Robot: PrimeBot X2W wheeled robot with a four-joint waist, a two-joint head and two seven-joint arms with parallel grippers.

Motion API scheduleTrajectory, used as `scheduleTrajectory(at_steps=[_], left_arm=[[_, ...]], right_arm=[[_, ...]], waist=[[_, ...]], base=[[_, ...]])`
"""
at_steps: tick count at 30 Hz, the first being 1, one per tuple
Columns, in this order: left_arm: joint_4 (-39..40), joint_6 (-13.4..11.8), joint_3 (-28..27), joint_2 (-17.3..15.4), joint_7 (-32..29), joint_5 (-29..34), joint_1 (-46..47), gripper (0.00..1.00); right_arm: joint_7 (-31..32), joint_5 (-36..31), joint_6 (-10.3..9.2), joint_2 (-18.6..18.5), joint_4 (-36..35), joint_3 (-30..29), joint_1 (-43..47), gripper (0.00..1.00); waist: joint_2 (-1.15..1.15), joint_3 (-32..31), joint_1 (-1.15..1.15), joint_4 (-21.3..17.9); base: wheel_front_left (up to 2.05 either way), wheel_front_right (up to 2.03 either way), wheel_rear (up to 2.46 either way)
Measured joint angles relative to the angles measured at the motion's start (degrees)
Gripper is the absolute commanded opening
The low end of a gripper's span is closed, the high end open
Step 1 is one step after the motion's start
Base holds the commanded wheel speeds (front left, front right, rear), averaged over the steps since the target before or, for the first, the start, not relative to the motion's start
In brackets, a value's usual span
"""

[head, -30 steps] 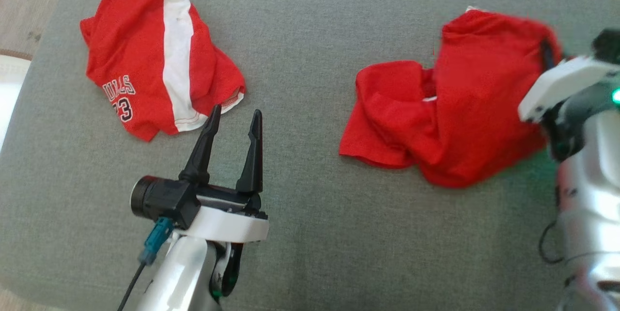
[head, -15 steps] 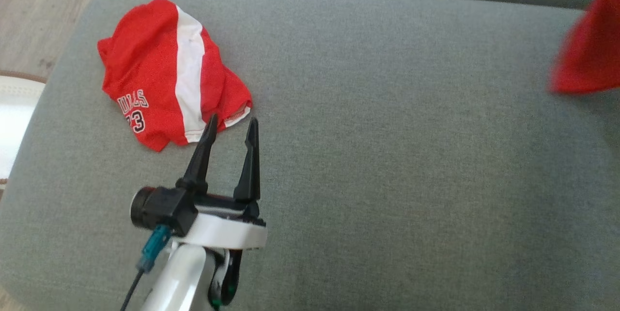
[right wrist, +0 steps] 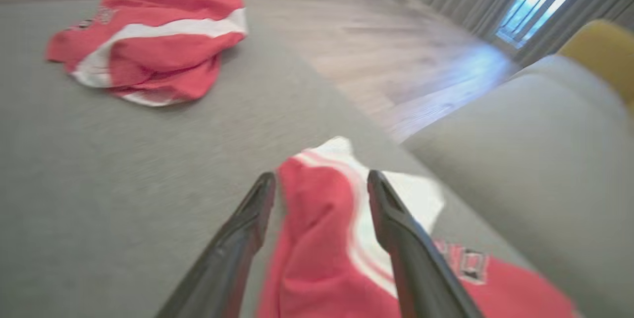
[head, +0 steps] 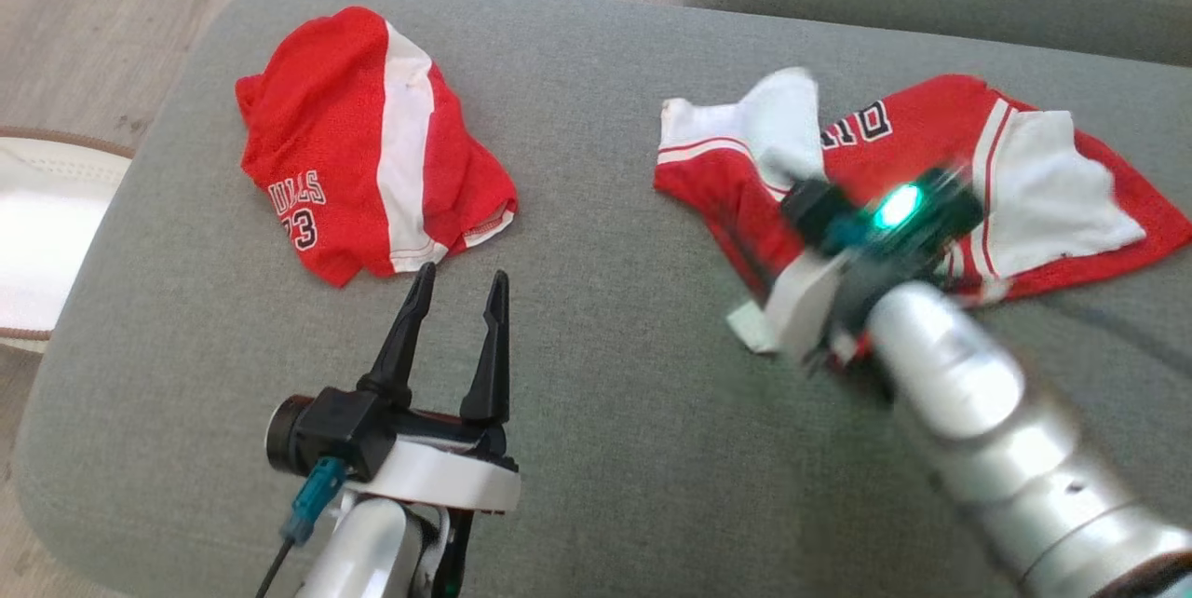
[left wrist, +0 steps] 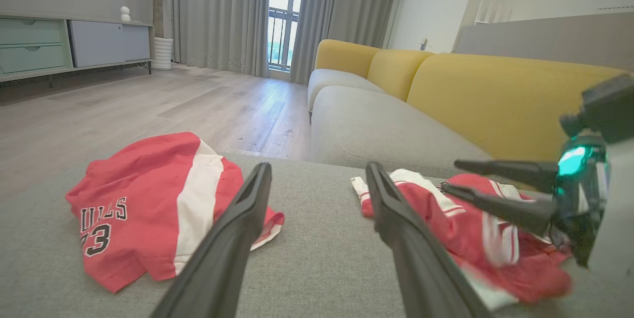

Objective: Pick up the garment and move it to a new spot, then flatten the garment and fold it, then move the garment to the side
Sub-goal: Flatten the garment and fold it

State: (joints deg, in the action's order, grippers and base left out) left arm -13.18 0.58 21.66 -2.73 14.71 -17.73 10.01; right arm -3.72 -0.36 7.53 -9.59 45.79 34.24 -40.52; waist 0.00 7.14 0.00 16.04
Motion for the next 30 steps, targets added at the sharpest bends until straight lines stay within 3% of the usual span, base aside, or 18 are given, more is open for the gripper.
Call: scheduleTrajectory(at_steps=[4,8,12,16,22,26,30], left_arm=[[-0.6,0.0,-0.9,0.0,0.0,0.2,0.0,1.0],[-0.4,0.0,-2.0,0.0,0.0,0.7,-0.1,1.0],[1.4,0.0,-3.3,0.0,0.0,0.7,-1.2,1.0],[3.9,0.0,-3.5,0.0,0.0,0.6,-1.7,1.0],[6.4,0.5,-3.5,0.0,0.0,0.6,-1.7,1.0],[6.5,0.5,-3.3,0.0,0.0,0.6,-1.7,1.0],[6.4,0.5,-3.1,0.0,0.0,0.6,-1.6,1.0]], right_arm=[[-1.2,7.9,0.0,1.4,-0.5,6.8,1.4,1.0],[-4.3,11.6,0.0,0.0,-3.2,6.3,0.7,1.0],[-7.2,12.1,0.0,-2.1,-6.4,-0.8,1.1,1.0],[-8.9,9.5,0.0,-2.5,-11.1,-11.7,4.4,1.0],[-9.5,4.7,0.0,2.1,-20.1,-28.6,17.2,1.0],[-9.5,2.8,0.0,5.6,-24.3,-33.0,25.1,1.0],[-9.4,2.8,0.0,6.1,-26.5,-35.2,29.2,1.0]], waist=[[0.0,-0.7,0.0,-0.1],[0.0,-1.6,0.0,-1.3],[0.0,-2.4,0.0,-3.4],[0.0,-2.9,0.0,-6.0],[0.0,-2.7,0.0,-10.0],[0.0,-2.1,0.0,-12.1],[0.0,-1.6,0.0,-13.1]], base=[[0.0,0.0,0.0],[0.0,0.0,0.0],[0.0,0.0,0.0],[0.0,0.0,0.0],[0.0,0.0,0.0],[0.0,0.0,0.0],[0.0,0.0,0.0]])
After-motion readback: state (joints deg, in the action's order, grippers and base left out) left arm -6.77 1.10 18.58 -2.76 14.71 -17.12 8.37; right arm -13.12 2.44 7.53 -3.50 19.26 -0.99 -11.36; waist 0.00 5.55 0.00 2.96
